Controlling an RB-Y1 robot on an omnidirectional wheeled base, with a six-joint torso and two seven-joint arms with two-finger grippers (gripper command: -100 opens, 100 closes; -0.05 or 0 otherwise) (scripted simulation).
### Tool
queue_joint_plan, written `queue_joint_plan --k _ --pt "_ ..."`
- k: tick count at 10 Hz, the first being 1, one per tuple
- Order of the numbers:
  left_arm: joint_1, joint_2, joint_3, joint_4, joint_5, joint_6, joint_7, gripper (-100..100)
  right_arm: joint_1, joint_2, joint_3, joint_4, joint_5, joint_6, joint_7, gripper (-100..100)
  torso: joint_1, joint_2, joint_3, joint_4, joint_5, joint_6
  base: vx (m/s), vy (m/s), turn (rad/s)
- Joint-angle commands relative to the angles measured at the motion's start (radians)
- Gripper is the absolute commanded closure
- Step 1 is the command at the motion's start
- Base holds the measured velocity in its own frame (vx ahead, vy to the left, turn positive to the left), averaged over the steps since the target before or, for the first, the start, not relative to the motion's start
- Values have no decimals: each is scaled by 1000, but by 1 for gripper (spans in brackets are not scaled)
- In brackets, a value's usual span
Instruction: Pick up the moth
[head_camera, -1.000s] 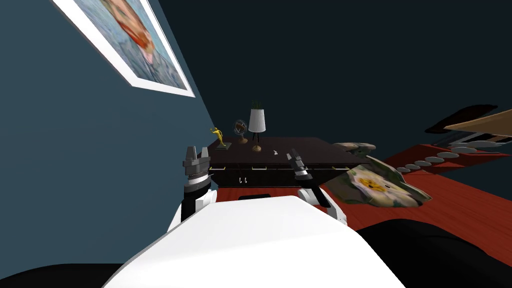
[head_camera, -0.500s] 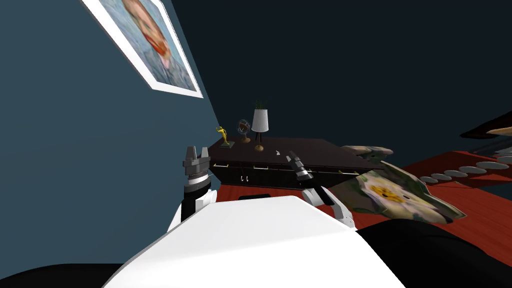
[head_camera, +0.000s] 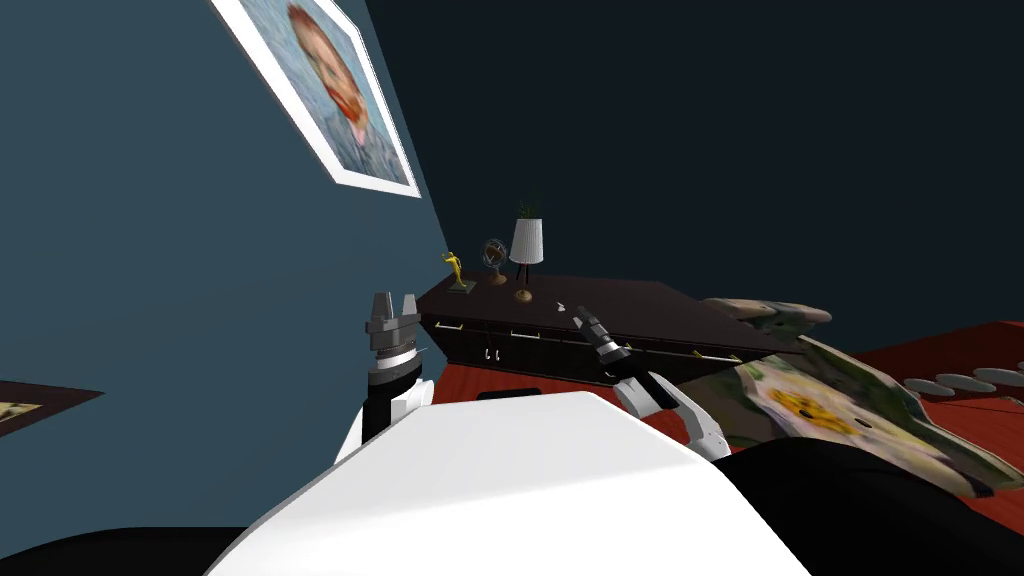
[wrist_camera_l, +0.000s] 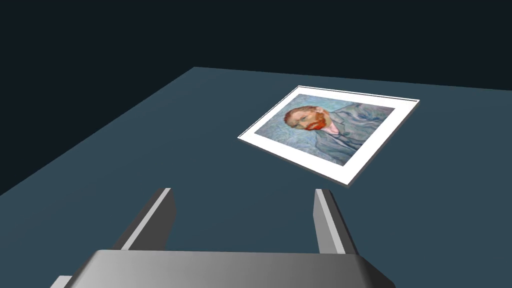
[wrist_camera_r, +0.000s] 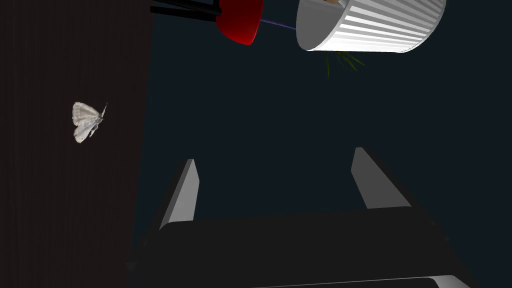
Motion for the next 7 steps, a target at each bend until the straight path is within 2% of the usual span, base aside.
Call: queue_joint_plan --k 1,4,7 --pt "0 0 0 0 0 0 0 0 2 -50 9 25 -21 23 -13 -100 0 0 0 0 0 0 -20 -9 159" --pt "0 0 0 0 0 0 0 0 7 -143 15 43 -39 46 -24 -100 0 -1 0 0 0 -1 -13 -10 147" --pt "0 0 0 0 0 0 0 0 16 -234 30 81 -76 94 -46 -100 0 -1 0 0 0 0 -11 -5 150"
